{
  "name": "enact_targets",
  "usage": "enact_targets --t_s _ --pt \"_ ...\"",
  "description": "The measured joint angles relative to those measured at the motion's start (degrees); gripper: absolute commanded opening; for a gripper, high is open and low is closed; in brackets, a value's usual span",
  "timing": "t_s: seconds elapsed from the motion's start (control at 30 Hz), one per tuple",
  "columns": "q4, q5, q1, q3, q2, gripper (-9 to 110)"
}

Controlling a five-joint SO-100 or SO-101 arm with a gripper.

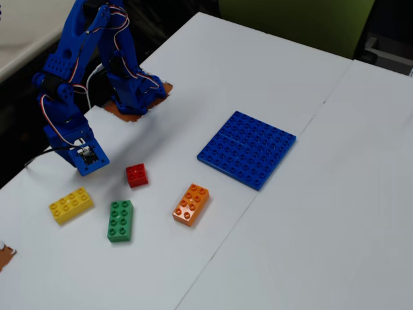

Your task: Pick up the 2x2 yellow block and go up the 8x8 blue block.

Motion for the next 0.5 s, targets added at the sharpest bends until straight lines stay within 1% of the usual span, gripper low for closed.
enact_targets --t_s 0.1,0.23,0.37,0.5 --pt "0.9 2.5 -2.1 0.0 1.1 0" --pt "5.9 6.7 -5.5 -1.4 3.6 0" --pt "13.8 10.6 -9.3 -7.6 5.2 0" --pt "24.0 14.1 -13.1 -17.8 5.2 0"
